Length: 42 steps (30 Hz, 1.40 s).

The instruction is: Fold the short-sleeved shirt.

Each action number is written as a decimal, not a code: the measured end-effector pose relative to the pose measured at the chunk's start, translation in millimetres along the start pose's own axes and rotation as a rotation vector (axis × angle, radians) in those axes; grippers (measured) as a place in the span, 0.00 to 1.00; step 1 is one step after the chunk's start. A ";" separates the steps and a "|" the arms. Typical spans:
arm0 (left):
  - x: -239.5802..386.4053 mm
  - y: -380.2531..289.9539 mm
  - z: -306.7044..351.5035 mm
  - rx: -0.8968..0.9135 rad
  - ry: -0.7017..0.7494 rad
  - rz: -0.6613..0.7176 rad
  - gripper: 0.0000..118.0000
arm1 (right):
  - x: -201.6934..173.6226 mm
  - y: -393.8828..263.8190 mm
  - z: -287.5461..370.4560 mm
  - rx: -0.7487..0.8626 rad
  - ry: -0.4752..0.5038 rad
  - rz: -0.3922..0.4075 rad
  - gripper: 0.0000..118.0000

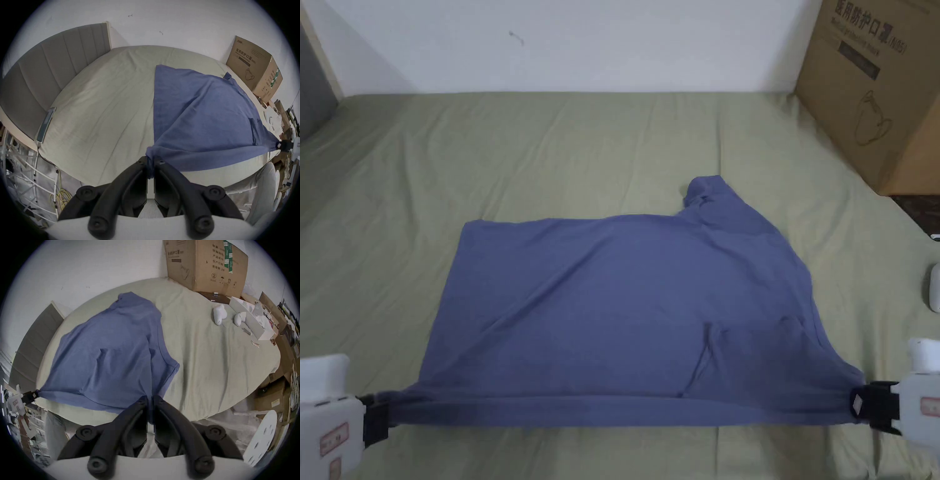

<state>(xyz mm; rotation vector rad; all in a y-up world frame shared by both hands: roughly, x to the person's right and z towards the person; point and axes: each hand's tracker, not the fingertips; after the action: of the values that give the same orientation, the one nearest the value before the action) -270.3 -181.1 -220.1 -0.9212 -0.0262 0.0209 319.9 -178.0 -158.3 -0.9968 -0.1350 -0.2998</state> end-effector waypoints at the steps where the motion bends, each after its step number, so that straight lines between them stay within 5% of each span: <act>1: 0.8 7.2 -0.8 -0.002 0.004 -0.007 0.05 | 0.8 7.8 1.1 0.008 0.010 -0.013 0.04; 14: 24.1 124.5 -115.2 -0.074 0.012 -0.043 0.09 | -15.6 127.1 -93.1 -0.030 -0.026 -0.044 0.05; 17: 29.1 130.7 -129.4 -0.061 0.068 -0.067 0.66 | -19.8 134.4 -109.2 -0.047 -0.104 -0.017 0.47; 18: 28.3 129.3 -129.0 -0.059 0.061 -0.075 0.85 | -21.4 135.0 -110.2 -0.036 -0.125 0.012 0.49; 19: 26.7 128.9 -127.2 -0.059 0.061 -0.074 0.88 | -20.6 135.4 -109.5 -0.026 -0.125 0.027 0.49; 26: 5.8 113.2 -81.2 -0.002 -0.027 0.014 0.84 | -16.8 121.9 -70.1 0.045 -0.067 0.009 0.48; 28: 1.6 98.8 -67.0 0.009 -0.086 0.047 0.53 | -18.6 109.0 -57.3 0.061 -0.048 0.019 0.31; 30: 2.1 75.0 -57.1 0.003 -0.073 0.057 0.01 | -22.2 91.1 -49.9 0.071 -0.048 0.027 0.00; 38: 8.2 22.2 -67.6 -0.033 -0.058 0.015 0.04 | -32.5 46.1 -52.1 0.021 -0.019 0.049 0.00; 40: 9.6 26.2 -72.8 -0.017 -0.044 0.002 0.46 | -28.8 46.7 -58.3 0.022 -0.016 0.038 0.00; 41: 9.5 29.7 -79.4 -0.024 -0.033 -0.010 0.60 | -28.5 47.0 -58.5 0.019 -0.010 0.034 0.00; 42: 8.1 32.9 -86.2 -0.032 -0.030 -0.014 0.64 | -28.5 47.0 -58.8 0.018 -0.004 0.030 0.00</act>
<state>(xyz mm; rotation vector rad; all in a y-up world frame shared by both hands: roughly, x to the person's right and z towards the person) -259.7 -229.5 -298.2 -0.9528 -0.0612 0.0215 305.9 -198.4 -234.9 -0.9812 -0.1264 -0.2688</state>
